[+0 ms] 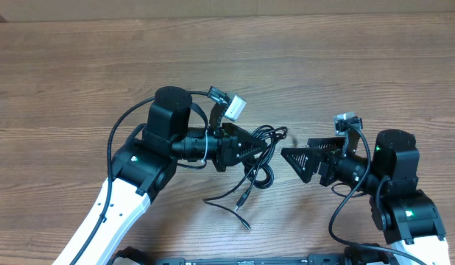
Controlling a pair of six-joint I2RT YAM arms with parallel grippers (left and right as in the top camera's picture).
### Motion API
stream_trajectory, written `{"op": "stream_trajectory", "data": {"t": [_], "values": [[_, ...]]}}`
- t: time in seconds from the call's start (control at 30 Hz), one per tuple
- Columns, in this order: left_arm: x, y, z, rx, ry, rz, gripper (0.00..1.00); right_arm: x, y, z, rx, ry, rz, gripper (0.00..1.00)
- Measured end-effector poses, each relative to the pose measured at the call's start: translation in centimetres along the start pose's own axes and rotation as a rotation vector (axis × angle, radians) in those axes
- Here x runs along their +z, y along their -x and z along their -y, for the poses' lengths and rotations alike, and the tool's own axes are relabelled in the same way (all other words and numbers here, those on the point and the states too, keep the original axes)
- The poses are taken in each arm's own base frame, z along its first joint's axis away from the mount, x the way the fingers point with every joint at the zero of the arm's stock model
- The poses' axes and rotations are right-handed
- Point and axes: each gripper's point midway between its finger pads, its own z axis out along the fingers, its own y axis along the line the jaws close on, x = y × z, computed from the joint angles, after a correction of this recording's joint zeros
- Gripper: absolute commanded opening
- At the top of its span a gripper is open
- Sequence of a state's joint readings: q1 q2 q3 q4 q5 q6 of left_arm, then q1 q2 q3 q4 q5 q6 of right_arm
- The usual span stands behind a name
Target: Untangle cables
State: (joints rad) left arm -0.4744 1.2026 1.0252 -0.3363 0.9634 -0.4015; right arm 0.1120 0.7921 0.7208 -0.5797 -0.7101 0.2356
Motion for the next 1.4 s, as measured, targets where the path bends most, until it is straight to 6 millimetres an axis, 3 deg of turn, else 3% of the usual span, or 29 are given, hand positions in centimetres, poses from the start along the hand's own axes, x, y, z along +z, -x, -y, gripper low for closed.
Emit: {"op": "stream_trajectory", "data": {"t": [0.17,0.4,0.67,0.8,0.93,1.1,1.27,1.4], "values": [[1.8,-1.4,2.3,0.027,-0.059,-0.054,0.04,0.0,0.0,-0.1,-0.001,0.008,-0.002,1.0],[2.5,-1.2,3.7,0.08,-0.094,-0.046,0.04,-0.2,-0.2,1.1,0.062,-0.066,0.005,1.0],[2.5,-1.5,4.7,0.091,-0.153,-0.064,0.04,-1.7,-2.1,6.9,0.321,-0.416,0.026,1.0],[2.3,-1.7,5.9,0.106,-0.215,-0.083,0.04,-4.5,-3.5,11.5,0.478,-0.719,0.085,1.0],[2.2,-1.9,6.1,0.107,-0.232,-0.091,0.04,-5.7,-3.7,12.8,0.516,-0.818,0.128,1.0],[2.3,-1.7,5.8,0.106,-0.212,-0.081,0.04,-5.0,-2.8,12.2,0.391,-0.763,0.094,1.0],[1.3,-0.3,3.0,0.059,-0.108,-0.024,0.04,-1.7,-1.5,7.3,0.16,-0.428,0.009,1.0],[0.0,0.3,-0.4,-0.034,0.018,0.015,0.04,-0.9,-2.2,5.2,0.079,-0.295,-0.05,1.0]]}}
